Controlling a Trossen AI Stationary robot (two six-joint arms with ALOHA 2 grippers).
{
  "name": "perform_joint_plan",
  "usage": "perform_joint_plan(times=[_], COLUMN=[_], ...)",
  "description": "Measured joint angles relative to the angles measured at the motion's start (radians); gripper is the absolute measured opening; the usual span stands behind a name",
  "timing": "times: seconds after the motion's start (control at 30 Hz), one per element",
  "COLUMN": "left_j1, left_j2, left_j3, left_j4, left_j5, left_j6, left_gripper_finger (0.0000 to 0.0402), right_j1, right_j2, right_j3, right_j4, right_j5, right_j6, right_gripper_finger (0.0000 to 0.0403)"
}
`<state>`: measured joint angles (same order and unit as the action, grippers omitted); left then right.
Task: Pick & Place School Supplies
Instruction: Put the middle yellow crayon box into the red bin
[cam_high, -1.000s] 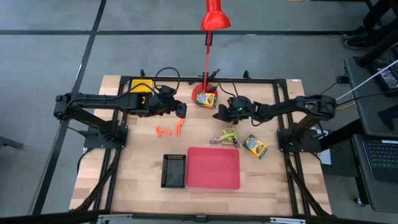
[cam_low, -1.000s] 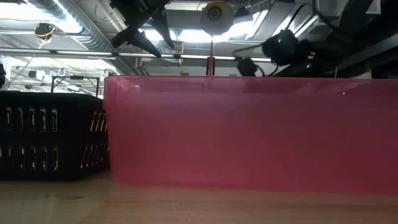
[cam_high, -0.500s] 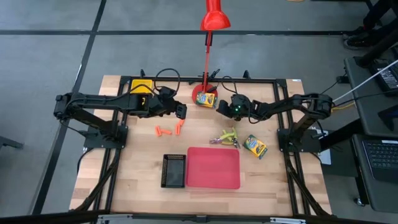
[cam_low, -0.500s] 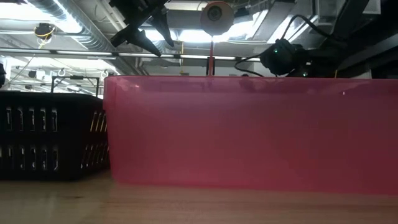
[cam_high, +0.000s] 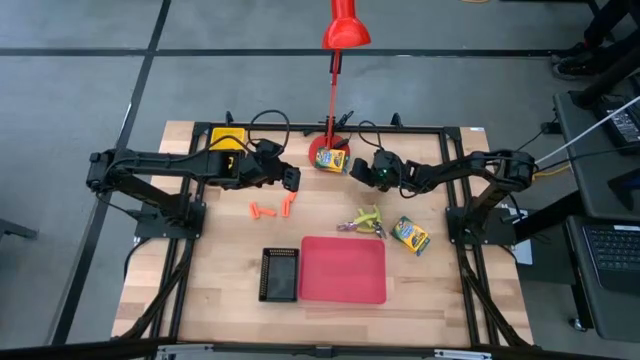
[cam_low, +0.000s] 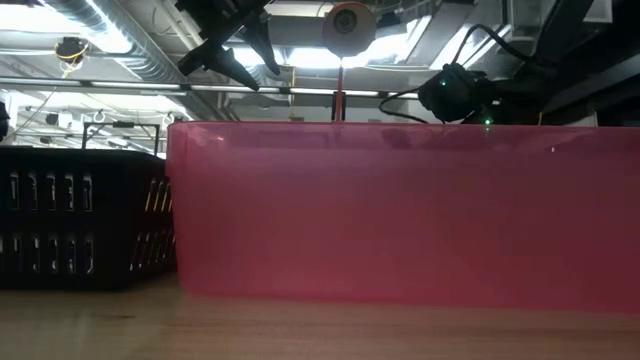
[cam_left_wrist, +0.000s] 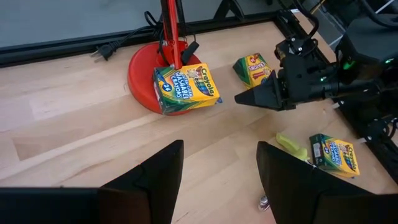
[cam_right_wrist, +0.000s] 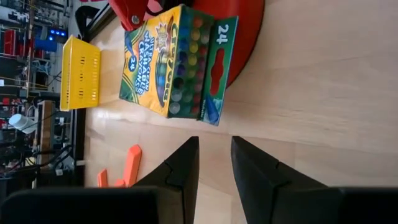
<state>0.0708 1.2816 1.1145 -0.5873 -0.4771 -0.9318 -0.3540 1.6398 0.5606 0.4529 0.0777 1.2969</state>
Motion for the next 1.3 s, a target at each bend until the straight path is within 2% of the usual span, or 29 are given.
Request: perform_joint_plan(times=[0.23, 0.37, 0.47, 0.7, 1.3], left_j1=[0.0, 0.0, 0.0, -0.006, -0.012], left_j2=[0.0, 0.0, 0.0, -0.004, -0.058], left_j3=[0.001, 0.001, 0.001, 0.001, 0.001], left_j4=[0.01, 0.01, 0.01, 0.009, 0.003], left_j5=[0.007, 0.007, 0.015, 0.027, 0.0], left_j6=[0.0, -0.007, -0.008, -0.015, -0.007], left_gripper_finger=[0.02, 0.02, 0.02, 0.02, 0.02], right_j1=[0.014, 0.034, 0.03, 0.028, 0.033], right_j2=[0.0, 0.005, 0.039, 0.127, 0.127], right_j3=[0.016, 0.076, 0.117, 0.17, 0.169], right_j4=[0.007, -0.077, -0.127, -0.122, -0.151], right_j5=[0.006, 0.042, 0.047, 0.012, 0.044], right_j6=[-0.022, -0.059, -0.088, -0.089, -0.086], right_gripper_finger=[0.0098, 0.0098, 0.0098, 0.0098, 0.0098])
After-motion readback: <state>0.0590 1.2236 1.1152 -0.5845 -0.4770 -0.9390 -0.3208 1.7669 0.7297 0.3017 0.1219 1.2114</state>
